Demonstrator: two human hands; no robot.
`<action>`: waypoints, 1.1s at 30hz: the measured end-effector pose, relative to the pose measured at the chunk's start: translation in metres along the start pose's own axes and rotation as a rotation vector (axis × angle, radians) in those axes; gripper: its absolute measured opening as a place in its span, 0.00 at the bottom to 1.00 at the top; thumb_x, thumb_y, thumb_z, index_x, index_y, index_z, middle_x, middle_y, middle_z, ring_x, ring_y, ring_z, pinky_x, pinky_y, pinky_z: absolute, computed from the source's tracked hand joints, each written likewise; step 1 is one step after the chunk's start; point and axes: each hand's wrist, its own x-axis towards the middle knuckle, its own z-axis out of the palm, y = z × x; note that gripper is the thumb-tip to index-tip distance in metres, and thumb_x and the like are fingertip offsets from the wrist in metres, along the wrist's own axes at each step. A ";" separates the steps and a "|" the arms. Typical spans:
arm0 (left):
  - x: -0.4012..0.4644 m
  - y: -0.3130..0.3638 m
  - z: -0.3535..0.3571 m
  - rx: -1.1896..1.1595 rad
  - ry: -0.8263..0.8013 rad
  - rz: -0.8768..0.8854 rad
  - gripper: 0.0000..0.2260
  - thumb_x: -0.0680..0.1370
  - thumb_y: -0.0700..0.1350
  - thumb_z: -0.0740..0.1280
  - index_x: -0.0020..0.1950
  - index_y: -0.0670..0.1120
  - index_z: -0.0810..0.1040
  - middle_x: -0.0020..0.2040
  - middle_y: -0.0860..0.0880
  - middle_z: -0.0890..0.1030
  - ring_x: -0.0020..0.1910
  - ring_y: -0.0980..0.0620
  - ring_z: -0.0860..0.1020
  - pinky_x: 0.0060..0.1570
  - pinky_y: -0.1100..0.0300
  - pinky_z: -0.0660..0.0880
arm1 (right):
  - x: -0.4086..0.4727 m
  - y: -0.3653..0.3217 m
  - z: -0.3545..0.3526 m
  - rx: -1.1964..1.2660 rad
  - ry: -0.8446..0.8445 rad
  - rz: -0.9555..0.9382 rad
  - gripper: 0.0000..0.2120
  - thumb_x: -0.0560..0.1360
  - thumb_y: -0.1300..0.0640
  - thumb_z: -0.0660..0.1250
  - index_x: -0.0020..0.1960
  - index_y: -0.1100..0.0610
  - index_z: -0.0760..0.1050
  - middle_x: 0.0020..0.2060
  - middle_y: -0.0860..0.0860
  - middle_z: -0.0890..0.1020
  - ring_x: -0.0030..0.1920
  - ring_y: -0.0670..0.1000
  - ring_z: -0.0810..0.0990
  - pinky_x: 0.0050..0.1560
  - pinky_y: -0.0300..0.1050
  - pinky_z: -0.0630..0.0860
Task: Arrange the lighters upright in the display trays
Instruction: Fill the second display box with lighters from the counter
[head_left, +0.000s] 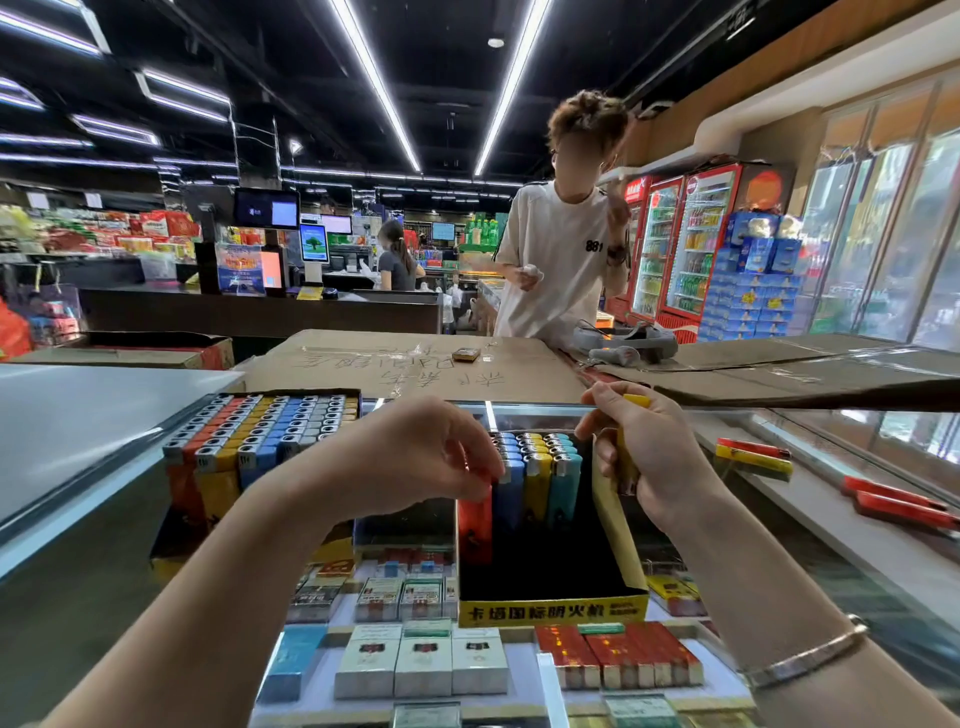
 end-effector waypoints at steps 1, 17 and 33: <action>0.000 0.000 0.001 0.017 0.002 0.005 0.11 0.70 0.41 0.73 0.40 0.59 0.81 0.42 0.66 0.79 0.42 0.64 0.77 0.40 0.73 0.72 | 0.000 0.000 0.000 -0.004 -0.001 -0.001 0.09 0.80 0.57 0.60 0.45 0.59 0.75 0.30 0.56 0.78 0.23 0.48 0.69 0.20 0.38 0.67; 0.002 -0.005 0.002 0.058 0.002 -0.038 0.08 0.69 0.43 0.74 0.36 0.56 0.79 0.38 0.59 0.81 0.39 0.62 0.79 0.40 0.70 0.75 | 0.002 -0.002 -0.004 0.190 -0.031 0.038 0.08 0.78 0.55 0.60 0.44 0.59 0.71 0.26 0.52 0.74 0.22 0.47 0.66 0.20 0.38 0.63; 0.003 0.001 0.005 0.105 0.073 0.012 0.04 0.69 0.57 0.66 0.39 0.59 0.77 0.37 0.58 0.81 0.37 0.62 0.78 0.39 0.65 0.77 | 0.000 -0.011 -0.003 0.483 -0.239 0.060 0.07 0.63 0.63 0.60 0.40 0.56 0.66 0.35 0.54 0.76 0.35 0.49 0.71 0.40 0.41 0.68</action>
